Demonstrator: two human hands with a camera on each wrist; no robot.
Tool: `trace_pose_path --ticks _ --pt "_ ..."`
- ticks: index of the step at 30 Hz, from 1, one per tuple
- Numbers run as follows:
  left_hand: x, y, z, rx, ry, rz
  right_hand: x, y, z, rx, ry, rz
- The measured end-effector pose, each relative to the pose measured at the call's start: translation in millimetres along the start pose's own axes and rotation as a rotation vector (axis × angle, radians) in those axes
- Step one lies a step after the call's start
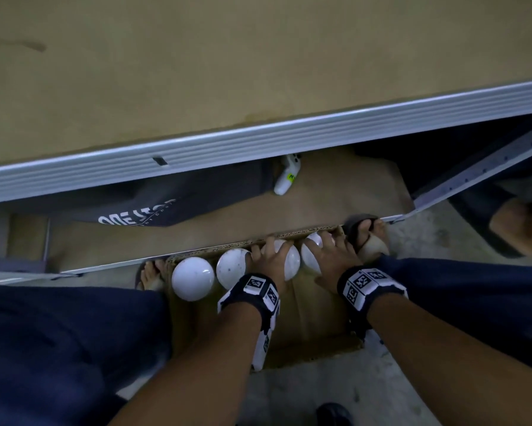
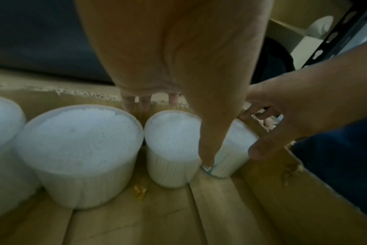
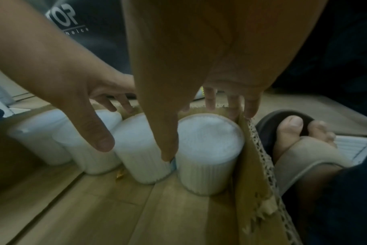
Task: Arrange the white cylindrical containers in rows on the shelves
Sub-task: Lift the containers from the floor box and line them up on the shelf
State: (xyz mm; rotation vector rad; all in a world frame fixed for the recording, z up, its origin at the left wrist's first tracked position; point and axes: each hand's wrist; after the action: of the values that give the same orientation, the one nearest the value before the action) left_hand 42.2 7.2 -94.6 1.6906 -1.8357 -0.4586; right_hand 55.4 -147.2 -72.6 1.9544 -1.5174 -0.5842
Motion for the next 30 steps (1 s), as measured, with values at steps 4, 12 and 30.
trace_pose_path --ticks 4,12,30 --pt "3.5 -4.4 7.3 0.074 -0.011 0.009 -1.5 -9.8 9.1 0.045 0.065 0.013" --pt "5.0 -12.7 24.1 0.167 -0.025 -0.025 -3.6 -16.9 11.0 0.106 0.076 0.036" --pt "5.3 46.9 -57.0 0.062 0.187 0.014 -11.4 67.1 -57.1 0.222 -0.169 0.159"
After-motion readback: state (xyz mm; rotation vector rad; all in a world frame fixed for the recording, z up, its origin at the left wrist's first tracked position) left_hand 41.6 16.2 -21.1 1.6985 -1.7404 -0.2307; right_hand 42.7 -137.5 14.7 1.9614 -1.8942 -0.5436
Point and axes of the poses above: each hand's wrist, its own y-axis away from the middle knuckle, its own z-axis out of the palm, x = y × z, and after that the axes turned 2 degrees about y, right-handed
